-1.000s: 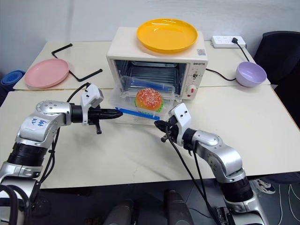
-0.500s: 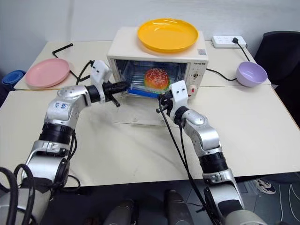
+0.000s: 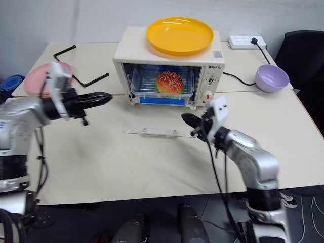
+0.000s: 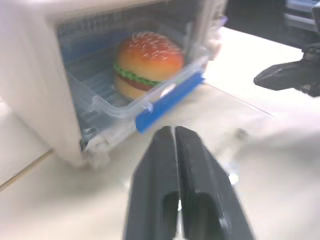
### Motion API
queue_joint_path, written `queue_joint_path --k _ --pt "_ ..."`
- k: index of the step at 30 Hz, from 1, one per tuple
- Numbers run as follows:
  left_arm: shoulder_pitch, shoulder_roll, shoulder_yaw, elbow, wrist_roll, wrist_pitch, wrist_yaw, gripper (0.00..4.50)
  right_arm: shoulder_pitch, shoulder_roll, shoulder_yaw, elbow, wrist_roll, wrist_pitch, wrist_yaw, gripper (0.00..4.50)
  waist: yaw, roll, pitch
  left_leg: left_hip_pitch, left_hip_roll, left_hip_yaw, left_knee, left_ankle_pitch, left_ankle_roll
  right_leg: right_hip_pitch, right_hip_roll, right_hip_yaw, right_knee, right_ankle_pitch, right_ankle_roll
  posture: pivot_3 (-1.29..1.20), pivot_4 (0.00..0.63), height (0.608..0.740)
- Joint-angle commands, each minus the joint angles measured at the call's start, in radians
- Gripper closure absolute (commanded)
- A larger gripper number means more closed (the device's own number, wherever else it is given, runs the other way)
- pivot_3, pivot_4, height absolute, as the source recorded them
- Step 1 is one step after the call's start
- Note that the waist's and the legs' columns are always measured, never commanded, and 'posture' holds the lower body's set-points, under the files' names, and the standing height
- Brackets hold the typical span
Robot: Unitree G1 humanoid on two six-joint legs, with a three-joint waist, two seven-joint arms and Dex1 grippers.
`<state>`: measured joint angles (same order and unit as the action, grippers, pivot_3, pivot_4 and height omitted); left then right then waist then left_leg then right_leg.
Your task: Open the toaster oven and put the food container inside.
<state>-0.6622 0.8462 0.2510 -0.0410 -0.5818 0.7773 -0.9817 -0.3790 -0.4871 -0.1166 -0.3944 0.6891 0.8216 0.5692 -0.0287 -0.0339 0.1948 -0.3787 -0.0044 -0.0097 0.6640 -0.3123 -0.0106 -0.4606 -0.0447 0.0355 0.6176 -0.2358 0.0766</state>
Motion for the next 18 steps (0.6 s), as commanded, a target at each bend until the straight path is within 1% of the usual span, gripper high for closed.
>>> queue_joint_path --k 1,3,4,7,10,11,14,18 --pt "0.044 0.100 0.074 -0.093 -0.095 0.058 -0.091 3.01 0.088 -0.074 -0.024 -0.132 0.075 0.064 0.041 4.50 0.000 0.000 0.000 0.005 0.000 0.001 0.000 0.000 0.000 0.004 0.000 0.000 -0.002 0.000 0.000 0.00 0.150 0.740" --pt "0.067 0.142 0.094 -0.101 -0.107 0.058 -0.109 2.37 0.132 -0.088 -0.016 -0.143 0.076 0.078 0.028 4.50 -0.001 0.000 0.000 0.014 0.001 -0.002 -0.001 0.000 0.000 0.016 0.001 -0.001 -0.006 -0.002 -0.002 0.00 0.150 0.740" --pt "0.077 0.159 0.103 -0.104 -0.116 0.062 -0.119 2.06 0.151 -0.089 0.000 -0.139 0.061 0.074 0.020 4.50 0.000 0.000 0.000 0.015 0.001 -0.003 0.000 0.000 0.000 0.017 0.002 -0.001 -0.007 -0.002 -0.003 0.00 0.150 0.740" --pt "0.102 0.194 0.119 -0.119 -0.138 0.066 -0.144 1.19 0.182 -0.071 0.067 -0.085 -0.032 0.021 -0.007 4.50 0.000 0.000 0.000 0.015 0.001 -0.001 0.000 0.001 0.002 0.017 0.003 -0.002 -0.007 -0.003 -0.003 0.00 0.150 0.740" --pt "0.108 0.204 0.122 -0.124 -0.144 0.060 -0.141 0.13 0.175 -0.026 0.109 -0.005 -0.097 -0.034 -0.030 4.50 -0.002 0.000 0.000 0.015 0.001 0.000 -0.001 0.001 0.001 0.016 0.005 -0.002 -0.006 -0.003 -0.003 0.00 0.150 0.740" --pt "0.108 0.208 0.122 -0.124 -0.145 0.060 -0.139 0.04 0.167 -0.012 0.127 0.029 -0.127 -0.061 -0.035 4.50 -0.002 0.000 0.000 0.015 0.001 0.000 -0.001 0.001 0.001 0.016 0.005 -0.002 -0.006 -0.002 -0.003 0.00 0.150 0.740" --pt "0.117 0.221 0.125 -0.136 -0.141 0.047 -0.143 0.04 0.133 0.033 0.154 0.122 -0.189 -0.125 -0.045 4.50 -0.003 0.000 0.000 0.014 0.001 0.000 -0.001 0.000 0.001 0.015 0.005 -0.002 -0.005 -0.002 -0.002 0.00 0.150 0.740" --pt "0.119 0.231 0.127 -0.147 -0.133 0.028 -0.132 0.04 0.084 0.070 0.161 0.204 -0.232 -0.179 -0.038 4.50 -0.001 0.000 0.000 0.013 0.001 -0.001 -0.001 0.000 0.001 0.014 0.004 -0.002 -0.005 -0.002 -0.002 0.00 0.150 0.740"
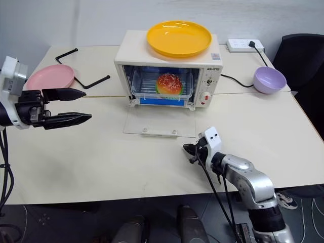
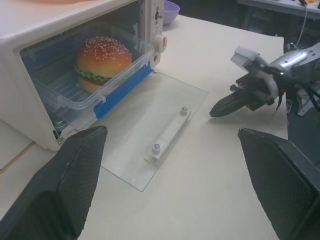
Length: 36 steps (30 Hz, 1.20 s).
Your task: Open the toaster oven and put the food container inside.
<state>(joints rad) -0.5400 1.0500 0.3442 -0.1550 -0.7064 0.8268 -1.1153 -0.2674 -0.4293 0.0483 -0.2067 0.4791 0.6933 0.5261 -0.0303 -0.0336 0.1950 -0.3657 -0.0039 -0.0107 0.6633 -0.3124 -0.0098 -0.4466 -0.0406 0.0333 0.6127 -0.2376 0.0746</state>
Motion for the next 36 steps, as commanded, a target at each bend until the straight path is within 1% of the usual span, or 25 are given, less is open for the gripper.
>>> queue_joint_path --k 1,4,6,12,13,14,17,19,24,25,26,28,29,32,34,36 --pt "-0.002 0.029 0.036 -0.033 -0.011 -0.022 0.001 0.04 -0.039 0.018 -0.007 0.028 -0.027 -0.060 0.008 4.50 0.000 0.000 0.000 0.000 0.000 0.000 0.000 0.000 0.000 0.000 0.000 0.000 0.000 0.000 0.000 0.00 0.150 0.740" --pt "0.003 0.033 0.037 -0.029 -0.006 -0.033 0.006 0.04 -0.094 0.056 -0.077 0.019 0.038 -0.052 0.008 4.50 -0.001 0.000 0.000 0.000 0.000 0.000 0.000 0.000 0.000 0.000 -0.002 0.000 -0.001 0.000 0.001 0.00 0.150 0.740" --pt "0.006 0.032 0.037 -0.027 -0.003 -0.040 0.009 0.04 -0.128 0.060 -0.111 0.001 0.068 -0.035 0.008 4.50 -0.001 0.001 0.000 0.000 0.000 0.000 0.000 0.000 0.000 0.000 -0.002 0.000 0.000 0.000 0.001 0.00 0.150 0.740" --pt "0.017 0.018 0.038 -0.029 0.001 -0.066 0.032 0.04 -0.250 0.019 -0.206 -0.026 0.129 0.005 -0.002 4.50 0.000 0.001 0.001 -0.001 0.000 -0.002 0.000 0.000 0.000 0.000 -0.002 0.000 0.000 0.000 0.001 0.00 0.150 0.740" --pt "0.018 0.016 0.038 -0.027 0.000 -0.069 0.037 0.04 -0.267 0.002 -0.224 -0.035 0.154 0.029 0.006 4.50 0.001 0.001 0.001 -0.002 0.000 -0.002 0.000 0.000 0.000 -0.001 -0.003 0.000 -0.001 0.000 0.001 0.00 0.150 0.740" --pt "0.019 0.016 0.039 -0.023 0.000 -0.073 0.040 0.04 -0.280 -0.039 -0.239 -0.048 0.174 0.056 0.032 4.50 0.001 0.001 0.001 -0.002 0.000 -0.003 0.000 0.000 0.000 -0.001 -0.003 0.000 -0.001 0.000 0.001 0.00 0.150 0.740" --pt "0.026 0.021 0.045 -0.012 0.002 -0.086 0.040 0.00 -0.281 -0.177 -0.290 -0.076 0.245 0.121 0.138 3.91 0.004 0.002 0.001 -0.003 0.000 -0.003 -0.001 0.000 0.000 -0.001 -0.003 0.000 -0.002 0.000 0.001 0.00 0.150 0.740" --pt "0.033 0.028 0.050 -0.008 0.005 -0.093 0.039 0.00 -0.278 -0.247 -0.323 -0.073 0.280 0.144 0.182 3.28 0.004 0.002 0.001 -0.004 0.000 -0.004 -0.001 -0.001 0.001 -0.001 -0.003 -0.001 -0.003 0.000 0.000 0.00 0.150 0.740" --pt "0.049 0.051 0.083 0.003 0.001 -0.096 0.026 0.00 -0.261 -0.422 -0.408 -0.058 0.356 0.209 0.298 1.54 0.002 0.002 0.001 -0.004 0.000 -0.003 -0.001 -0.001 0.001 0.000 -0.003 0.000 -0.005 0.000 0.001 0.00 0.150 0.740" --pt "0.054 0.056 0.092 0.006 0.001 -0.096 0.021 0.00 -0.256 -0.450 -0.425 -0.054 0.369 0.219 0.316 1.12 0.001 0.002 0.001 -0.004 0.000 -0.002 -0.001 -0.001 0.001 0.000 -0.003 0.000 -0.004 0.000 0.001 0.00 0.150 0.740" --pt "0.060 0.062 0.099 0.010 0.003 -0.099 0.017 0.00 -0.254 -0.474 -0.442 -0.046 0.381 0.233 0.326 0.85 0.000 0.002 0.001 -0.003 0.000 -0.002 -0.001 -0.001 0.001 0.000 -0.002 0.000 -0.004 0.000 0.001 0.00 0.150 0.740" --pt "0.071 0.073 0.113 0.019 0.010 -0.107 0.011 0.00 -0.247 -0.511 -0.466 -0.036 0.393 0.251 0.338 0.16 -0.001 0.002 0.001 -0.002 0.001 -0.001 -0.001 -0.001 0.001 0.000 -0.002 0.000 -0.003 0.000 0.000 0.00 0.150 0.740" --pt "0.075 0.078 0.119 0.022 0.011 -0.109 0.009 0.00 -0.240 -0.526 -0.472 -0.035 0.390 0.251 0.342 0.03 -0.001 0.002 0.001 -0.002 0.001 0.000 -0.001 -0.001 0.001 0.000 -0.001 0.000 -0.003 0.000 0.000 0.00 0.150 0.740" --pt "0.082 0.095 0.136 0.026 0.008 -0.115 0.001 0.00 -0.204 -0.558 -0.467 -0.044 0.341 0.213 0.348 0.03 0.002 0.002 0.001 -0.002 0.001 -0.001 0.000 -0.001 0.001 0.000 -0.001 0.000 -0.002 0.000 0.000 0.00 0.150 0.740" --pt "0.080 0.101 0.141 0.031 0.006 -0.118 -0.001 0.00 -0.190 -0.563 -0.457 -0.047 0.318 0.191 0.346 0.03 0.002 0.002 0.001 -0.002 0.001 0.000 0.000 -0.001 0.001 0.000 -0.001 0.000 -0.002 0.000 0.000 0.00 0.150 0.740" --pt "0.083 0.100 0.136 0.036 0.014 -0.115 0.011 0.00 -0.184 -0.541 -0.449 -0.052 0.323 0.190 0.337 0.03 0.001 0.002 0.001 -0.002 0.000 0.001 0.000 -0.001 0.001 0.000 -0.001 0.000 -0.002 0.000 0.000 0.00 0.150 0.740"
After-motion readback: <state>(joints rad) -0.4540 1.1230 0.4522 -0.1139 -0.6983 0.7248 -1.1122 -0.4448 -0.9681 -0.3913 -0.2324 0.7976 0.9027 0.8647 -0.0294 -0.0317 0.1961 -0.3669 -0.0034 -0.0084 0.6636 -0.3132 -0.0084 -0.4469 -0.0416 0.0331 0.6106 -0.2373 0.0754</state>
